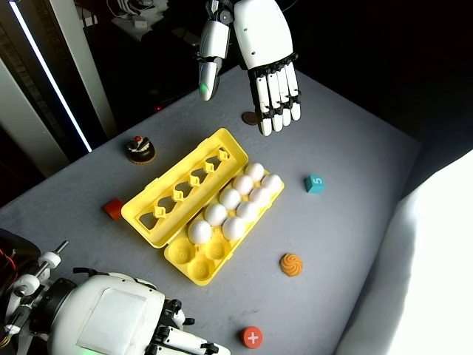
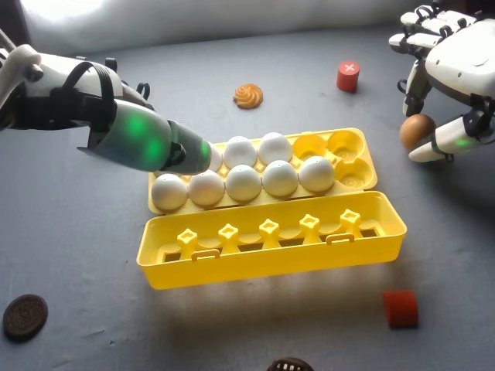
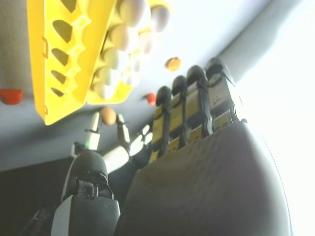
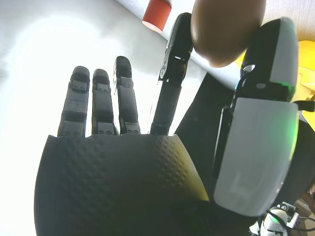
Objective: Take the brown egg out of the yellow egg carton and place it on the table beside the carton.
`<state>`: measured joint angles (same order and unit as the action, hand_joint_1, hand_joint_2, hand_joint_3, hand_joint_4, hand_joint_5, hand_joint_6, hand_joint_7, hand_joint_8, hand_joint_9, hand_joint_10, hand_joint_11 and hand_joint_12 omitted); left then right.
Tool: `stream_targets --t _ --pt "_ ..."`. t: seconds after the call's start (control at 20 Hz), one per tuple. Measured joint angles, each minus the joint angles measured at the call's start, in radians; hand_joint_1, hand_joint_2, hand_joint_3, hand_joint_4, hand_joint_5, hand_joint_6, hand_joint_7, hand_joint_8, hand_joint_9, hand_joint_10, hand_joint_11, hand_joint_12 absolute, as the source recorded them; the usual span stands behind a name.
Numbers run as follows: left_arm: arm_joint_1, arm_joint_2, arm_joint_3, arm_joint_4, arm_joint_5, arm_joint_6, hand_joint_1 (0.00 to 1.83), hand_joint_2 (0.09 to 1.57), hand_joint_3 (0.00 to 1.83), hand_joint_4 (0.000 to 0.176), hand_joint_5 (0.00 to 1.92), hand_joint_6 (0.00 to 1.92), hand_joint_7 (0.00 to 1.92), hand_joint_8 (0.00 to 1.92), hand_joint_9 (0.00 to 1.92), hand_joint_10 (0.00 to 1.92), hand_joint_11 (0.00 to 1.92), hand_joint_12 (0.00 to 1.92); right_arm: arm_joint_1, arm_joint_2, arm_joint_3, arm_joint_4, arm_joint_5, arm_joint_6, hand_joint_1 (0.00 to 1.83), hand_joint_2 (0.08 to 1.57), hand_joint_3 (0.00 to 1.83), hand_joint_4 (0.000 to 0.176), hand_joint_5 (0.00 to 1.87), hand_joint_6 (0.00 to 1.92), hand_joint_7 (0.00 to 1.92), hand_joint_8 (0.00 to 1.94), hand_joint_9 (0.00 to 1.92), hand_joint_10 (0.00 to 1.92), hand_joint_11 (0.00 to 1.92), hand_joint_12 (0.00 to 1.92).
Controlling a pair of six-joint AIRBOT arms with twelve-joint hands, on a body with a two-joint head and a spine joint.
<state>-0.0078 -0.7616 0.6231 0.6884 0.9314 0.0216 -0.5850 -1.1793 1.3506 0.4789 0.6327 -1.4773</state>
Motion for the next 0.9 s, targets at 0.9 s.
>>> stream_targets --t 0.9 --pt "-0.001 0.0 0.0 0.0 0.0 0.0 0.0 1.2 0.0 0.0 0.2 0.0 0.19 0.0 0.14 0.0 0.0 0.12 -0.003 -0.004 0.0 -0.021 0.0 -0.011 0.94 0.76 0.0 0.176 1.17 0.0 0.21 0.01 0.0 0.0 0.0 0.0"
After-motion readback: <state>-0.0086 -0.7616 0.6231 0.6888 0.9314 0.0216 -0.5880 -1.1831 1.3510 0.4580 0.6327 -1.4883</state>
